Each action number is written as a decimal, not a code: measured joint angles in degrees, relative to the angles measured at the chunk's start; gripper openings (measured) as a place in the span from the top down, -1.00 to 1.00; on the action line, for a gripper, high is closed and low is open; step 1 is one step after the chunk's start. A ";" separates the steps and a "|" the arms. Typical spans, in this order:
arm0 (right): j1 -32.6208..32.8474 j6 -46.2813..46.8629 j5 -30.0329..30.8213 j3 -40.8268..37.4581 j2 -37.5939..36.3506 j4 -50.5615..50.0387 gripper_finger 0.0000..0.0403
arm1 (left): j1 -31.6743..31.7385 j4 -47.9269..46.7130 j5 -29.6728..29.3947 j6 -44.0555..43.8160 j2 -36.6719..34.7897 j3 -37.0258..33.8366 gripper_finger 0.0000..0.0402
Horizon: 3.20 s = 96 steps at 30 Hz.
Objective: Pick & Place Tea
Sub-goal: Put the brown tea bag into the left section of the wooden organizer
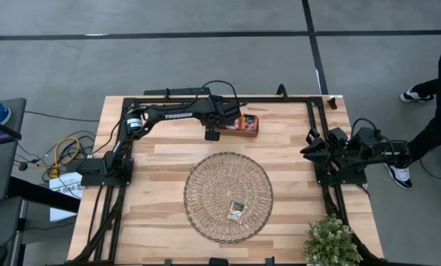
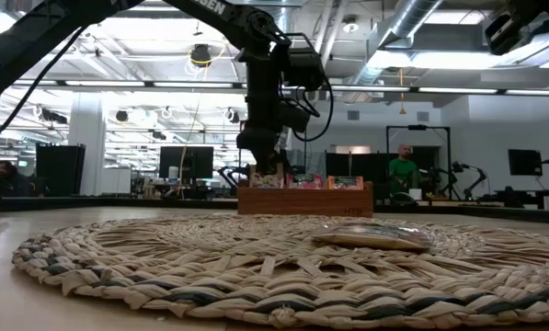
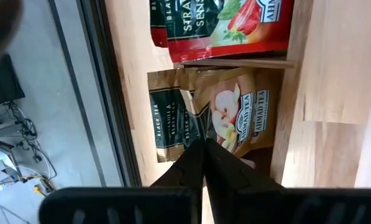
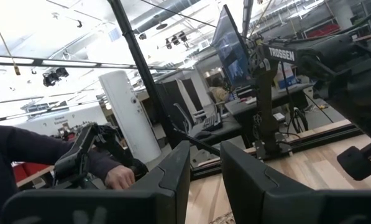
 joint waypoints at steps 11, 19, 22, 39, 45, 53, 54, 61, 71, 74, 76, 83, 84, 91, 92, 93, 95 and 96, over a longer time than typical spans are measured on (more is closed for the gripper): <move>0.00 0.00 -0.01 0.00 0.00 0.01 0.60 | -0.02 0.66 -1.81 -3.31 0.00 -0.01 0.75; 0.00 0.00 -0.01 0.00 0.00 0.02 0.60 | -0.84 -0.05 0.12 -3.55 0.00 0.00 0.68; 0.00 0.00 -0.01 0.00 0.00 0.02 0.60 | -0.82 -0.06 1.20 -3.62 0.00 -0.01 0.68; 0.00 0.02 -0.01 0.00 0.00 0.02 0.60 | -0.66 -0.91 0.61 -4.40 0.00 -0.02 0.63; 0.00 0.04 -0.01 0.00 0.00 0.04 0.60 | -0.61 -0.93 0.61 -4.84 0.00 0.00 0.35; 0.00 0.63 -0.03 0.00 0.00 0.05 0.60 | -1.41 -5.27 -12.50 -5.28 -0.89 2.24 0.13; 0.04 1.53 -0.06 0.00 -0.02 0.07 0.60 | -1.69 -7.57 -13.03 -7.29 -1.73 3.59 0.12; 0.09 3.82 -3.89 -0.02 2.50 -0.33 0.60 | -3.39 -16.77 15.77 -31.17 -13.19 6.86 0.12; 0.09 8.60 -10.50 -0.01 19.99 1.20 0.60 | -7.85 -10.05 14.06 -49.52 -33.62 -14.52 0.12; 0.09 10.67 -10.91 0.57 25.54 3.10 0.60 | -10.63 -4.05 14.12 -55.75 -40.17 -25.96 0.12; 0.09 11.96 -10.63 1.24 28.25 5.22 0.60 | -12.87 -1.17 14.54 -60.52 -43.68 -32.81 0.12; -0.40 19.05 -10.44 1.73 37.62 19.32 0.60 | -21.56 7.49 13.21 -76.73 -53.09 -50.36 0.12; -0.35 20.24 -10.43 1.73 38.68 21.17 0.60 | -22.81 8.93 12.96 -78.32 -53.90 -52.13 0.12; -1.04 21.09 -10.40 1.79 44.80 24.99 0.60 | -29.30 14.35 9.63 -82.45 -55.65 -59.03 0.12; -1.18 21.09 -10.43 1.77 45.44 24.76 0.60 | -29.62 14.53 9.63 -82.47 -55.63 -59.50 0.12; -1.30 21.09 -10.43 1.77 46.15 24.81 0.60 | -29.72 14.32 9.77 -82.49 -55.63 -59.78 0.12; -1.66 21.09 -10.45 1.77 47.52 24.99 0.60 | -29.78 13.39 10.44 -82.46 -55.63 -59.99 0.12; -1.73 20.89 -10.45 1.77 48.14 25.00 0.60 | -29.77 12.94 11.01 -82.37 -55.63 -60.00 0.12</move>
